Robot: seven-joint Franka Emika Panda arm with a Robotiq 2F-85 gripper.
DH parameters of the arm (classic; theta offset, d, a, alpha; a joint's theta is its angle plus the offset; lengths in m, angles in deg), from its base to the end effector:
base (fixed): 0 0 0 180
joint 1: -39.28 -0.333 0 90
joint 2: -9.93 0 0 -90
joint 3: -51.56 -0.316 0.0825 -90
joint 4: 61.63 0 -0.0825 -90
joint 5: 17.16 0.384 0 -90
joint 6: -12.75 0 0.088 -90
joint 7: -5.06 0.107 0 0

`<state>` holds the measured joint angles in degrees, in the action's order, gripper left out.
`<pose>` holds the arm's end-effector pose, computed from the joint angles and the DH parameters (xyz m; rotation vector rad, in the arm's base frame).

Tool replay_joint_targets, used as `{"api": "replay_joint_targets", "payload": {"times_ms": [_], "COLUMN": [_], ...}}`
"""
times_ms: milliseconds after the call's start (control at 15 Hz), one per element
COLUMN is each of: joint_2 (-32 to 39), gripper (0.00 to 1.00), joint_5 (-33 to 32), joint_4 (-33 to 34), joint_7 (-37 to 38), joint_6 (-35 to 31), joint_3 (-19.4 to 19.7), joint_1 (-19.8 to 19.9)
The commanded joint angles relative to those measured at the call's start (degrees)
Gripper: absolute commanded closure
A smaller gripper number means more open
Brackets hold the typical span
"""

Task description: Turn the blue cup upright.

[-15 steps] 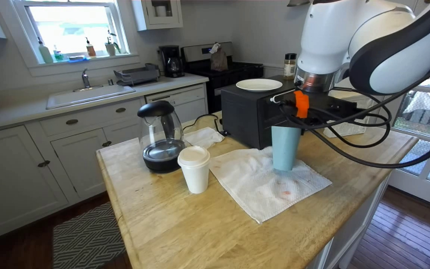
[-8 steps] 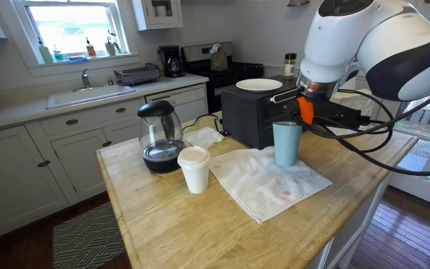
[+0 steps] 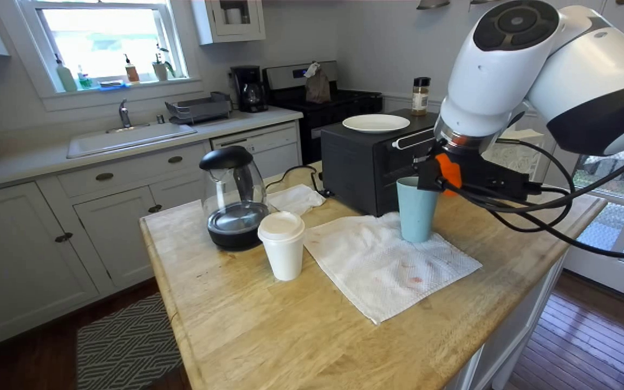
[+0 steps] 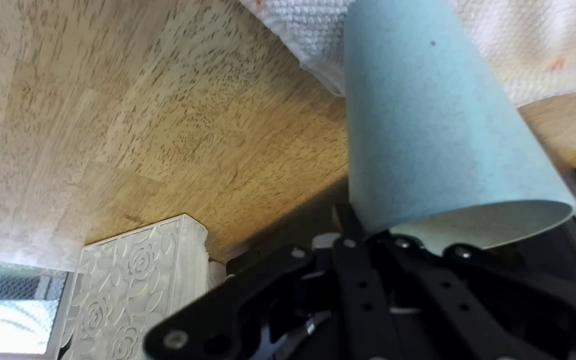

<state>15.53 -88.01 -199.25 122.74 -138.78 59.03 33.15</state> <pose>0.4978 0.0129 0.2776 2.4326 -1.3167 0.8761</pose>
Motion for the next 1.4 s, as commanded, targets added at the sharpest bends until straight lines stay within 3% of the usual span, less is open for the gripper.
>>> {"api": "replay_joint_targets", "payload": {"times_ms": [0, 67, 133, 200, 400, 667, 933, 1067, 1200, 1333], "joint_2": [0.29, 0.41, 0.38, 0.32, -0.45, -1.8, -3.49, -4.66, -5.67, -6.82], "gripper": [0.99, 0.99, 0.91, 0.67, 0.57, 0.29, 0.02, 0.0, 0.0, 0.0], "joint_5": [-4.67, -5.39, -5.55, -6.01, -4.25, -0.82, 7.23, 13.31, 19.54, 27.17], "joint_4": [-0.4, -0.38, -0.59, -0.6, -1.1, -1.62, -2.24, -2.55, -2.53, -2.48], "joint_7": [4.95, 5.56, 5.49, 6.17, 4.39, 0.78, -8.19, -15.6, -23.46, -32.43], "joint_6": [0.07, 0.11, -0.13, -0.25, -1.0, -2.2, -4.74, -5.15, -4.82, -3.7], "joint_3": [0.14, 0.12, 0.07, 0.09, 0.01, 0.04, 0.19, -1.99, -0.72, -2.54], "joint_1": [-0.37, -0.37, -0.32, -0.31, -0.01, 0.5, 1.51, 4.17, 3.35, 5.2]}}
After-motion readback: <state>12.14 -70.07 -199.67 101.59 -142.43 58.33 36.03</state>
